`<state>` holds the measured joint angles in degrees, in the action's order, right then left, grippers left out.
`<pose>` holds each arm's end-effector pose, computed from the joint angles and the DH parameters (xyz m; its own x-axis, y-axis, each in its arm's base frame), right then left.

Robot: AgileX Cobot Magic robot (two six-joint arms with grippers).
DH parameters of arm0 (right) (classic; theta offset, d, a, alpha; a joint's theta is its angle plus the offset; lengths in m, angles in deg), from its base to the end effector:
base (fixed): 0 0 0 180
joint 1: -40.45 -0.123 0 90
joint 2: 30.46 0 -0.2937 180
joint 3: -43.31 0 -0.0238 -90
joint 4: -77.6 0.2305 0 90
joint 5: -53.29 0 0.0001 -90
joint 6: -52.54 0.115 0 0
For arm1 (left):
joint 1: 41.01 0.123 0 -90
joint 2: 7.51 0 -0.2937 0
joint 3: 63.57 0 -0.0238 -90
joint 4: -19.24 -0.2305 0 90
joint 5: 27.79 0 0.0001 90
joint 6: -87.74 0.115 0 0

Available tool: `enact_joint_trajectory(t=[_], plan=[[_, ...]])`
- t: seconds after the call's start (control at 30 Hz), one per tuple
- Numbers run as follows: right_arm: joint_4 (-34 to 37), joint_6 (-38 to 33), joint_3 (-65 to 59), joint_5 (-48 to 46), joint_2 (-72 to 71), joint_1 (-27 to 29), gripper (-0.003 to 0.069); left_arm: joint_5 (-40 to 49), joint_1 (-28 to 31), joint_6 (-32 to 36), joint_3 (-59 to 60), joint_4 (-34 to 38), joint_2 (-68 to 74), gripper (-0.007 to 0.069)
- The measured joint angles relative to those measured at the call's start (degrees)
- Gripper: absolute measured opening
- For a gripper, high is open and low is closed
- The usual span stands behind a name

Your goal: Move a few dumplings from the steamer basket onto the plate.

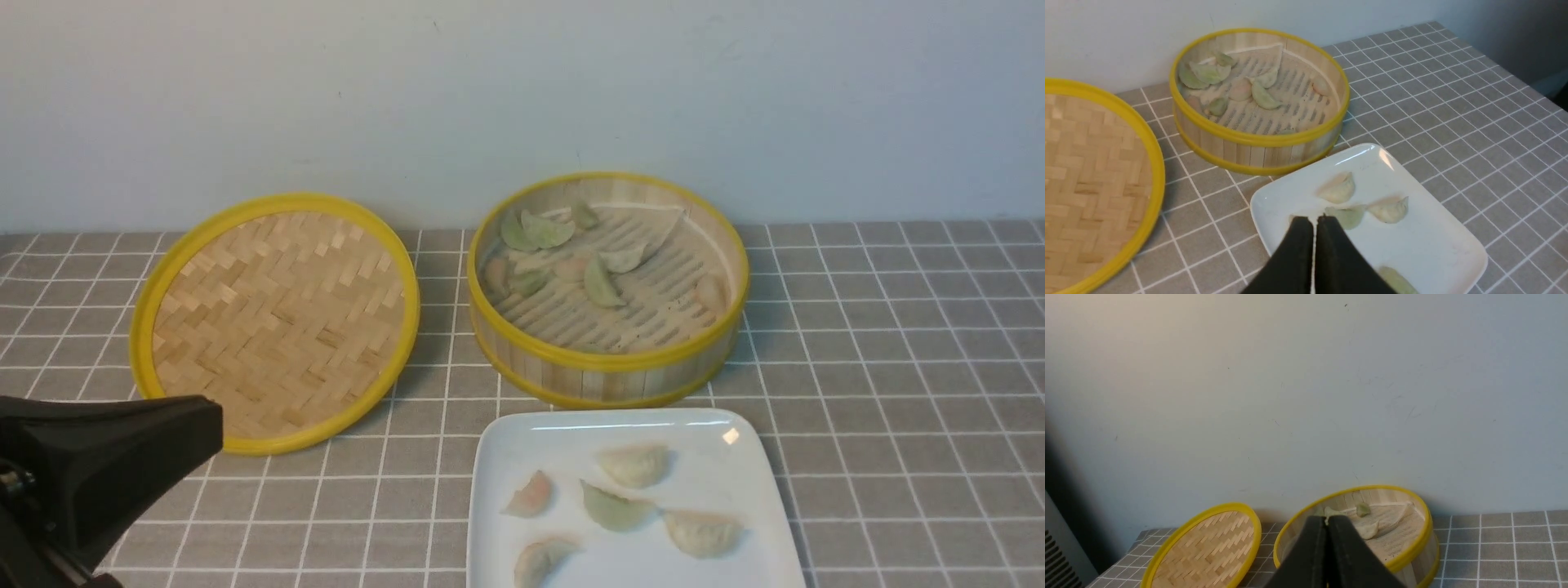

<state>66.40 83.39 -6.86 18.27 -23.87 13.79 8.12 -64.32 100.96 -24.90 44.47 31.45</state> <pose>0.0078 -0.0105 0.3003 -0.1460 0.3367 -0.9302 -0.3146 0.8757 0.3664 0.0765 -0.0643 0.3406 -0.4038 0.0333 -0.9142 0.5487 0.8084 -0.2129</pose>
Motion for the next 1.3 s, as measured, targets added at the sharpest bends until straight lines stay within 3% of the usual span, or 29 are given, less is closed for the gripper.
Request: enact_joint_trajectory(t=[0.1,0.27,0.5,0.7,0.87,1.3], plan=[[0.0,0.0,0.0,0.0,0.0,0.0,-0.0014,-2.9,0.0,2.6,0.4,-1.2,-0.1,-0.0005],[0.0,0.0,0.0,0.0,0.0,0.0,-0.0014,-12.0,1.9,2.2,6.9,-9.8,-5.0,-0.0005],[0.0,0.0,0.0,0.0,0.0,0.0,-0.0014,-21.7,14.2,-5.8,26.8,-21.0,-21.8,-0.0005],[0.0,0.0,0.0,-0.1,0.0,0.0,-0.0014,-20.6,18.9,-6.2,39.9,-22.0,-31.4,-0.0005],[0.0,0.0,0.0,-0.2,0.0,0.0,-0.0014,-14.9,19.0,-6.2,40.4,-22.4,-32.0,-0.0005],[0.0,0.0,0.0,-0.2,0.0,0.0,-0.0014,-14.7,19.0,-6.3,40.4,-22.4,-32.0,-0.0005]])
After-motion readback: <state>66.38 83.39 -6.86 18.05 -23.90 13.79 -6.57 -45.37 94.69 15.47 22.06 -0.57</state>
